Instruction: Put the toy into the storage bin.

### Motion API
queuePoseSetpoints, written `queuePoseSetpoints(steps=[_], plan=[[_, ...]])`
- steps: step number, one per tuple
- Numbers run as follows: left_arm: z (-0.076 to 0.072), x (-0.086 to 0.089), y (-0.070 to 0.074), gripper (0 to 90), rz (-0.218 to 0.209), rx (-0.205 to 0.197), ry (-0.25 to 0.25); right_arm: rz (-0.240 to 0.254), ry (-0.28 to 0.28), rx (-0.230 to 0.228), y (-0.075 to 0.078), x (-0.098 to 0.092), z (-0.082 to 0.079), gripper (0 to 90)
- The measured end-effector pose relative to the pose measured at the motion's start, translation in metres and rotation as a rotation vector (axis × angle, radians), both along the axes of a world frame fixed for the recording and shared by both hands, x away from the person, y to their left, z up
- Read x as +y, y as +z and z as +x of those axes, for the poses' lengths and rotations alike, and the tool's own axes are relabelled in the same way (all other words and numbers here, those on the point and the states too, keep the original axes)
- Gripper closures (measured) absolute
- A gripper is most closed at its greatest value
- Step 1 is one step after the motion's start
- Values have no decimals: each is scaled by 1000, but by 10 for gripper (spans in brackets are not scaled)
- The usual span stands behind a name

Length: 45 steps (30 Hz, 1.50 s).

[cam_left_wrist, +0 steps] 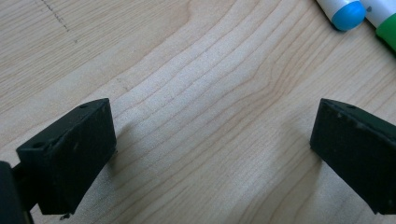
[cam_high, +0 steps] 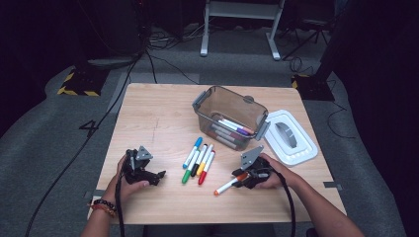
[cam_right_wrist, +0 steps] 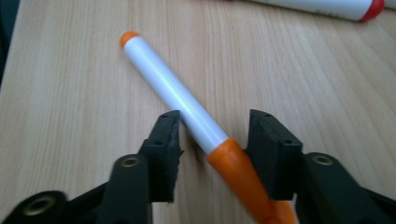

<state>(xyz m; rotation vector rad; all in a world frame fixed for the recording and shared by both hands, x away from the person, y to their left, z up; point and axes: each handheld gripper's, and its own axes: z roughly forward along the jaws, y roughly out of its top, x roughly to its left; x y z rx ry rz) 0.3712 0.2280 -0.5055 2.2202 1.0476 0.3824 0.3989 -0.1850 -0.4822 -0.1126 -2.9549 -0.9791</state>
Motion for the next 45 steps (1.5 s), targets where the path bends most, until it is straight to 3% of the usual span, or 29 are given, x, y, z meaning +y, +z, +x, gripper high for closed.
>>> queuePoseSetpoints(steps=[2, 4, 10, 21, 23, 29, 40, 45], plan=[[0, 0, 0, 5, 0, 0, 1, 6, 6, 5, 0, -7, -3, 652], [0, 0, 0, 5, 1, -2, 3, 0, 24, -27, 0, -11, -9, 690], [0, 0, 0, 5, 2, -1, 3, 12, 65, -27, -1, -24, -22, 737], [0, 0, 0, 5, 0, 0, 2, 44, 5, -44, -3, -29, -30, 747], [0, 0, 0, 5, 0, 1, 2, 68, -18, -41, 0, -32, -29, 747], [0, 0, 0, 5, 0, 0, 2, 154, -90, -94, 21, -39, -26, 747], [0, 0, 0, 5, 0, 0, 2, 296, -165, -168, 69, -40, -17, 747], [0, 0, 0, 5, 0, 0, 2, 299, -205, -218, 93, -38, -9, 747]])
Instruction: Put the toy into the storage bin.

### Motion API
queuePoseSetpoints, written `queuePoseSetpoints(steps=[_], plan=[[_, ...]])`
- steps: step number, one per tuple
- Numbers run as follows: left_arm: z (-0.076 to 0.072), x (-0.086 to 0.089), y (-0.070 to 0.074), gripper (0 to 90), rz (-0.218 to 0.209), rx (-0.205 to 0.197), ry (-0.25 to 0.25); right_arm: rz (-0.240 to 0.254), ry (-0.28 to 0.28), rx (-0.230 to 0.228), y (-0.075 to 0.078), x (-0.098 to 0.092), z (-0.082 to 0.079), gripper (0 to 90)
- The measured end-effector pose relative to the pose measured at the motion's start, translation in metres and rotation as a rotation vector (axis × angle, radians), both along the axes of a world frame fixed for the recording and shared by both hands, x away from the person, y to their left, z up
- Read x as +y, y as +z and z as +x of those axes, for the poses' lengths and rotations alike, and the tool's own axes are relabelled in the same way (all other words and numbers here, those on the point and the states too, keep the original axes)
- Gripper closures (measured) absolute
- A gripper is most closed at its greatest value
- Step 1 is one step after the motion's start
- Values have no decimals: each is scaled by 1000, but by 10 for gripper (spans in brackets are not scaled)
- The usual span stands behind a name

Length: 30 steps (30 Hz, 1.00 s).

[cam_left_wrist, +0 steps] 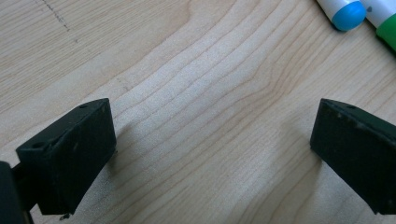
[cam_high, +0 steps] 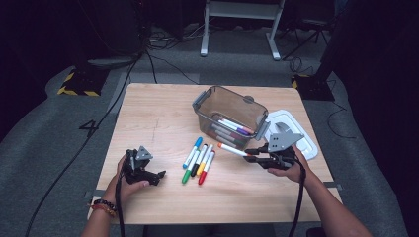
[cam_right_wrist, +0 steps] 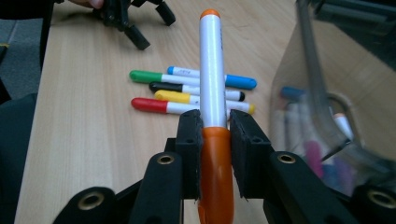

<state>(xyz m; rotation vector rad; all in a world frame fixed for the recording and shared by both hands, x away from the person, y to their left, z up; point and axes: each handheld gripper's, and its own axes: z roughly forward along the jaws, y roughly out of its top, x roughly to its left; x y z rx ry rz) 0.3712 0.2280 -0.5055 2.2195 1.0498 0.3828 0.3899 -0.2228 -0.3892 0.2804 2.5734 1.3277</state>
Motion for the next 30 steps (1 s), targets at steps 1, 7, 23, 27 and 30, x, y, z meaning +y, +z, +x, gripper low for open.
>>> queuePoseSetpoints(steps=[1, 7, 23, 27, 30], plan=[[0, 0, 0, 5, 0, 0, -1, -3, -7, -11, 5, 1, 2, 747], [0, 0, 0, 5, 0, 0, 0, -4, -52, -39, 32, 3, 18, 747], [0, 0, 0, 5, 0, 1, -1, -14, -179, -53, 57, 7, 70, 747], [0, 0, 0, 5, -1, 1, -1, -20, -206, -38, 57, 11, 82, 747], [0, 0, 0, 5, -1, 1, -2, -23, -215, -24, 55, 15, 90, 747]])
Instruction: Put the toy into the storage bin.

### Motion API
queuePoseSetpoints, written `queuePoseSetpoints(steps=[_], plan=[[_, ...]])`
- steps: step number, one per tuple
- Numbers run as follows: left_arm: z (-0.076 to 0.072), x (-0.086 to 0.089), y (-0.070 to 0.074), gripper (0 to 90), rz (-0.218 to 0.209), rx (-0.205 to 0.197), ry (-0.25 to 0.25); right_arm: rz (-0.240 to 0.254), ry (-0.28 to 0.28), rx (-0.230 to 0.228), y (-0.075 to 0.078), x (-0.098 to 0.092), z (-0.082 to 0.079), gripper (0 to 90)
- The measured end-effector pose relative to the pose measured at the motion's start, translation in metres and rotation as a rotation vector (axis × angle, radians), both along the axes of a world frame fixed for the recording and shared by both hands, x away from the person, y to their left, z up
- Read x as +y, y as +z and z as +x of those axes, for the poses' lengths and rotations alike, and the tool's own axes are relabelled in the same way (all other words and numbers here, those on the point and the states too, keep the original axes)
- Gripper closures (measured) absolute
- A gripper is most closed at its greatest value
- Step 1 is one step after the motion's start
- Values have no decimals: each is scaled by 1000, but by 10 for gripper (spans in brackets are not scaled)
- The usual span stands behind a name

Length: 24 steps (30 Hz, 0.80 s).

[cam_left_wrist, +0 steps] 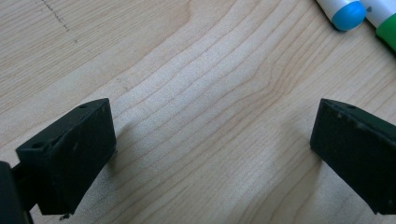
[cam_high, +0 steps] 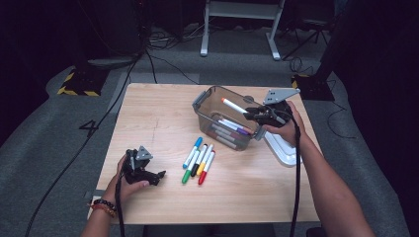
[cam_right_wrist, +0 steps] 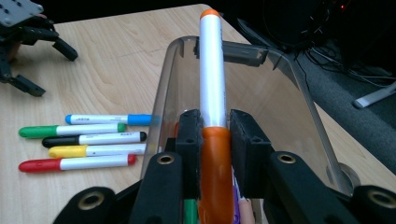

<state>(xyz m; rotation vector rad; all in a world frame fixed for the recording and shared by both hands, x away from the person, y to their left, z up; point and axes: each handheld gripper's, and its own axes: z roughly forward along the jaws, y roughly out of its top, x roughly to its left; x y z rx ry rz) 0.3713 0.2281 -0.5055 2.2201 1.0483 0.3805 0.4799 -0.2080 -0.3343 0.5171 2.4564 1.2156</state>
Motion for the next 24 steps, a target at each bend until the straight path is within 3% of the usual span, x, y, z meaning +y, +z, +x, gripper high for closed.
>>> queuePoseSetpoints(steps=[12, 24], plan=[[0, 0, 0, 5, -1, 0, -1, -37, -26, 48, -13, 23, 25, 747], [0, 0, 0, 5, 0, 0, -1, -148, -37, 132, -41, 54, 47, 746]])
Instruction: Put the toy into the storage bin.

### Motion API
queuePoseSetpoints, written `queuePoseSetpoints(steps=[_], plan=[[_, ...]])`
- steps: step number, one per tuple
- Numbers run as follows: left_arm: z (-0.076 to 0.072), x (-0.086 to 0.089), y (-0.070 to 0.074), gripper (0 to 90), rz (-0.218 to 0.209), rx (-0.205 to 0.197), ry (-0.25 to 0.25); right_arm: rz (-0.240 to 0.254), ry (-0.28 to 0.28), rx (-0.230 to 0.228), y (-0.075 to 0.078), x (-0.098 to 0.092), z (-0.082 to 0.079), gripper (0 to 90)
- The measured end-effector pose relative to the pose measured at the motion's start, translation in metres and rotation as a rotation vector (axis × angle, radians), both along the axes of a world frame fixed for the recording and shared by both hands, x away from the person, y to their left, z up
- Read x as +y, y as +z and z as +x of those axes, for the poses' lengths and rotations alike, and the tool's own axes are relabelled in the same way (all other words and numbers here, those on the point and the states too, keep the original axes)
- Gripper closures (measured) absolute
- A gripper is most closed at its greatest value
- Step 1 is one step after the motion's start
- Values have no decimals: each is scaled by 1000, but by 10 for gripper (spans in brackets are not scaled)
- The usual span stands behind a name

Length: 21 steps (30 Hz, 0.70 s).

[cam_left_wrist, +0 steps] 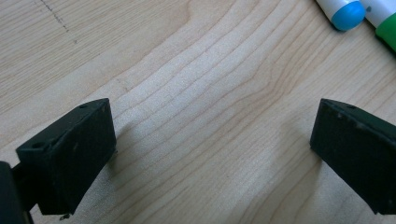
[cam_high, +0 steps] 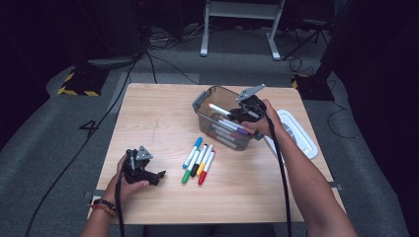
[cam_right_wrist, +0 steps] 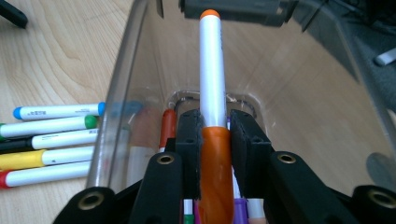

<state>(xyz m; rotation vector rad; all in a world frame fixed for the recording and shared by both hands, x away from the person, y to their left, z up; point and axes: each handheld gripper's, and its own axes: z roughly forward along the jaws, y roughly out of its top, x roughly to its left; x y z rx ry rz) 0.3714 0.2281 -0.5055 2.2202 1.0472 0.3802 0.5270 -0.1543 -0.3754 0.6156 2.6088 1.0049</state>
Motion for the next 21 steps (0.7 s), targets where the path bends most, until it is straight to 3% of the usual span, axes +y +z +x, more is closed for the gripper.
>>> queuePoseSetpoints(steps=[3, 8, 14, 21], plan=[[0, 0, 0, 5, 0, 0, 0, 3, 0, 38, -6, 1, 5, 746], [0, 0, 0, 5, 0, 0, 0, -58, 17, 89, -12, 4, 11, 746], [0, 0, 0, 5, 0, 0, 0, -184, 32, 185, -19, 7, 14, 745], [0, 0, 0, 5, 0, 0, -2, -235, 18, 223, -24, 8, 12, 710]])
